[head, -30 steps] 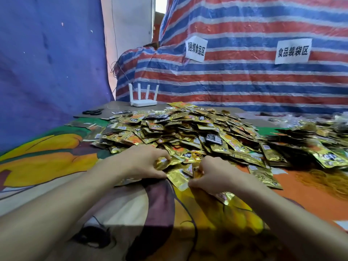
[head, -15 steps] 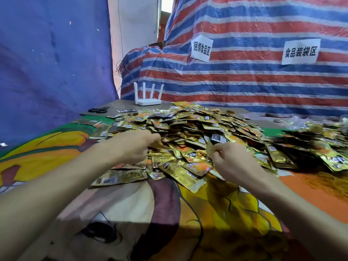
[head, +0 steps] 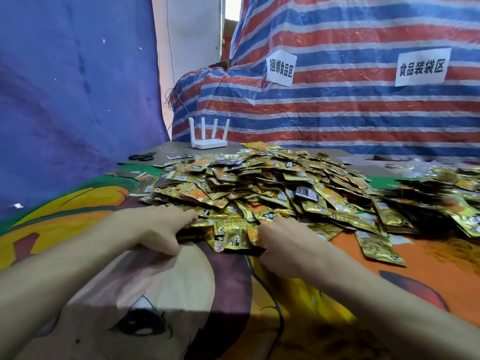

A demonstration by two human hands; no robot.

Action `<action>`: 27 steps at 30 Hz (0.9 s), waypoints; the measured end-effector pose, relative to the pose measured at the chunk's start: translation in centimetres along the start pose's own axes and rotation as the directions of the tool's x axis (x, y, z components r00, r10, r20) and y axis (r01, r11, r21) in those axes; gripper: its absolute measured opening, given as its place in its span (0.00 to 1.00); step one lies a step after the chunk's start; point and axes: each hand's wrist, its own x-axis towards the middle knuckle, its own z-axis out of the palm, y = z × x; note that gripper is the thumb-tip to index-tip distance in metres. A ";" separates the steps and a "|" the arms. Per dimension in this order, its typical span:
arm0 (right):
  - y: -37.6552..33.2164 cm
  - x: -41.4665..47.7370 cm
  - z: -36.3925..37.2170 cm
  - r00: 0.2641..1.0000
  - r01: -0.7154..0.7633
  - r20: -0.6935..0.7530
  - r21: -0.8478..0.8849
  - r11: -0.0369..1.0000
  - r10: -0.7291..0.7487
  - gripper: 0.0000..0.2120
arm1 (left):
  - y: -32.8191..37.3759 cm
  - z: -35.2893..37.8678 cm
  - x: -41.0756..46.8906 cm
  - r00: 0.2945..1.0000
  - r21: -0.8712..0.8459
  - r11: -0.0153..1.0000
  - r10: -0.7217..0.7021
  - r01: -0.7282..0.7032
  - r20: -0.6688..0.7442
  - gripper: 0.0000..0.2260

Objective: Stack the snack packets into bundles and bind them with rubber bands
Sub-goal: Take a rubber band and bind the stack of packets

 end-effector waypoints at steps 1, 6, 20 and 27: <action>-0.3 -0.1 0.1 1.000 0.010 -0.001 -0.026 1.000 -0.010 0.12 | 0.2 -0.1 0.3 1.000 0.015 1.000 -0.005 0.005 -0.012 0.32; -0.5 0.1 1.7 0.988 -0.092 -0.127 -0.011 0.996 0.090 0.07 | 0.6 1.3 1.1 0.975 -0.072 0.990 -0.136 0.125 -0.174 0.24; 1.9 0.0 1.5 0.948 -0.137 -0.225 0.347 0.928 0.225 0.04 | 0.3 -1.3 3.1 0.933 -0.746 0.664 -0.297 0.048 -0.205 0.38; 1.7 1.4 1.0 0.891 -0.049 -0.314 0.651 0.758 0.328 0.11 | 3.9 -2.7 4.2 0.824 -0.918 0.094 -0.411 -0.386 -0.389 0.39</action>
